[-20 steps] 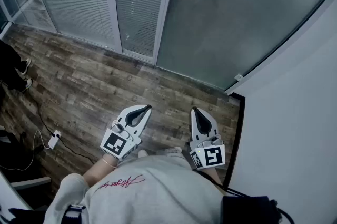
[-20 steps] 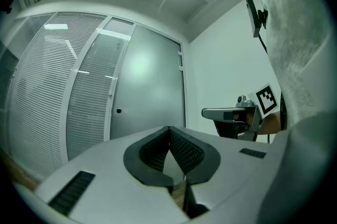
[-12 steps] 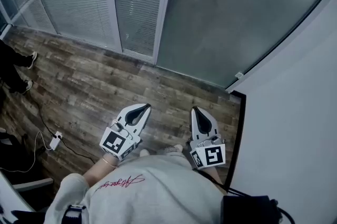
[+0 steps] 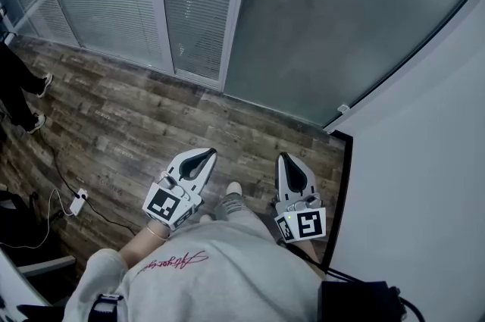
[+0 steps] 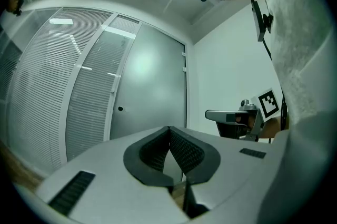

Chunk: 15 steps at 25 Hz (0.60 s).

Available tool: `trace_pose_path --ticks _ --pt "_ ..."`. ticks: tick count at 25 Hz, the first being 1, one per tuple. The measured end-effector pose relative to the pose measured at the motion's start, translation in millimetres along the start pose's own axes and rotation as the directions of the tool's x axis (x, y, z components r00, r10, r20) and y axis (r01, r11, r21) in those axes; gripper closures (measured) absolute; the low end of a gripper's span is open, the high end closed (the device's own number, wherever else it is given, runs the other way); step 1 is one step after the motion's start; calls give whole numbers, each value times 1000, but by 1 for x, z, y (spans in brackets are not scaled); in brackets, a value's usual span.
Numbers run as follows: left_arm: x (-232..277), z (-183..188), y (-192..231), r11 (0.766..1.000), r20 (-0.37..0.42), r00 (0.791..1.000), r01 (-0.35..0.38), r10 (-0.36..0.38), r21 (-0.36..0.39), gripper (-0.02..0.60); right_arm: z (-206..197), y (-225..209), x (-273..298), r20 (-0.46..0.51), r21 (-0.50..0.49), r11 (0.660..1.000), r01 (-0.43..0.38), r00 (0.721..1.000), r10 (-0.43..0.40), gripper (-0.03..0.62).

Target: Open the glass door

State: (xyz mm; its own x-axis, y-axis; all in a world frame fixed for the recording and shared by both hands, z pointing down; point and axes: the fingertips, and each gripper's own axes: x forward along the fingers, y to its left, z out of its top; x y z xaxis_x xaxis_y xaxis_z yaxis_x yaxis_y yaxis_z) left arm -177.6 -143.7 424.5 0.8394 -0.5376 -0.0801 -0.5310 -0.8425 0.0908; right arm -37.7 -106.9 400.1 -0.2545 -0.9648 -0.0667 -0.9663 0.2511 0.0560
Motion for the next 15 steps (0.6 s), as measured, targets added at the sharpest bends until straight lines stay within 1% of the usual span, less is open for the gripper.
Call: trace_pose_path --ticks 8,11,15 --pt "14 0 27 1000 5 1000 -26 25 15 569 -3 -6 33 16 0 1000 -20 1000 20 576" --pt "25 -1 42 999 8 999 -38 38 16 569 -6 -15 50 22 10 1000 -22 1000 22 576" --pt "49 1 66 999 22 999 -48 47 23 569 -11 -34 79 17 -13 1000 -17 1000 17 574"
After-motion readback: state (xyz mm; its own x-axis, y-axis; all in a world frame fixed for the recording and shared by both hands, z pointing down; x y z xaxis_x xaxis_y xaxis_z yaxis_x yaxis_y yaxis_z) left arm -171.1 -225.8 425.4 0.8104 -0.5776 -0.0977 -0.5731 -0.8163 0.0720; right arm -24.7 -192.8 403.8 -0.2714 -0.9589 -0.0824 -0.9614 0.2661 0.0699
